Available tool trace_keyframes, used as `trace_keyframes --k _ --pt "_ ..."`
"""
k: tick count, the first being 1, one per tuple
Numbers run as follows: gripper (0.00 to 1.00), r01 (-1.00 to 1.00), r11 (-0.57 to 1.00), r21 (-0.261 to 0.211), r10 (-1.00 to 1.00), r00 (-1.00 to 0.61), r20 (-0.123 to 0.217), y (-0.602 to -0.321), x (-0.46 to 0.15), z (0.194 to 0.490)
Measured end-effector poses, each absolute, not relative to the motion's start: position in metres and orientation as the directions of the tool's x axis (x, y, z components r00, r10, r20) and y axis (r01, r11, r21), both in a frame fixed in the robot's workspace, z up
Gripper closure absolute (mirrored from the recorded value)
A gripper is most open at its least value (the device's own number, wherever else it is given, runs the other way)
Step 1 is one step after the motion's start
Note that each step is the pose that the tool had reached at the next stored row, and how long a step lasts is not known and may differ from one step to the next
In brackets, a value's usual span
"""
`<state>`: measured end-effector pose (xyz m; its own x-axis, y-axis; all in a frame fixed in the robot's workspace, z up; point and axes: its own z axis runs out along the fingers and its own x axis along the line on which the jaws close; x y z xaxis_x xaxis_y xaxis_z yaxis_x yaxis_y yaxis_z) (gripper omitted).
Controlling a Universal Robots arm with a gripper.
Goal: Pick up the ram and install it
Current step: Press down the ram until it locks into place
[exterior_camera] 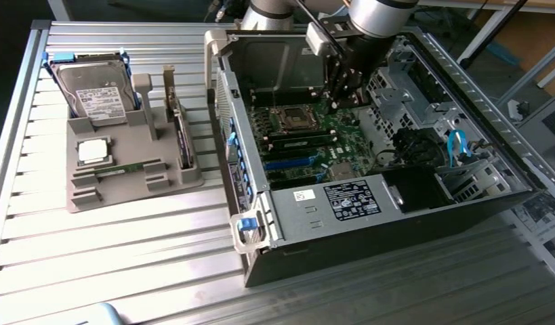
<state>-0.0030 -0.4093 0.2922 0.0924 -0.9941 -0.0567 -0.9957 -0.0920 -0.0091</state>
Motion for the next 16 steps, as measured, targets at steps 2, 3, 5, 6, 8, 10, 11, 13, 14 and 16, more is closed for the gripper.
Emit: trace_keyframes --k 2,3,5,6,8,10,11,13,14,16 --pt "0.89 -0.996 -0.092 -0.009 -0.994 0.092 -0.057 -0.409 -0.002 0.292" --pt "0.89 -0.996 -0.092 -0.009 -0.994 0.092 -0.057 -0.409 0.000 0.292" --pt "0.89 -0.996 -0.092 -0.009 -0.994 0.092 -0.057 -0.409 0.004 0.292" --pt "0.89 -0.996 -0.092 -0.009 -0.994 0.092 -0.057 -0.409 0.006 0.292" --pt "0.89 -0.996 -0.092 -0.009 -0.994 0.092 -0.057 -0.409 0.010 0.292" --pt "0.89 -0.996 -0.092 -0.009 -0.994 0.092 -0.057 -0.409 0.015 0.292" --pt "0.89 -0.996 -0.091 -0.009 -0.994 0.092 -0.057 -0.409 0.016 0.292" --pt "0.89 -0.996 -0.091 -0.009 -0.994 0.091 -0.057 -0.409 0.020 0.292" --pt "0.89 -0.996 -0.091 -0.009 -0.994 0.092 -0.057 -0.409 0.022 0.292" --pt "0.89 -0.996 -0.091 -0.009 -0.994 0.091 -0.057 -0.409 0.023 0.292"
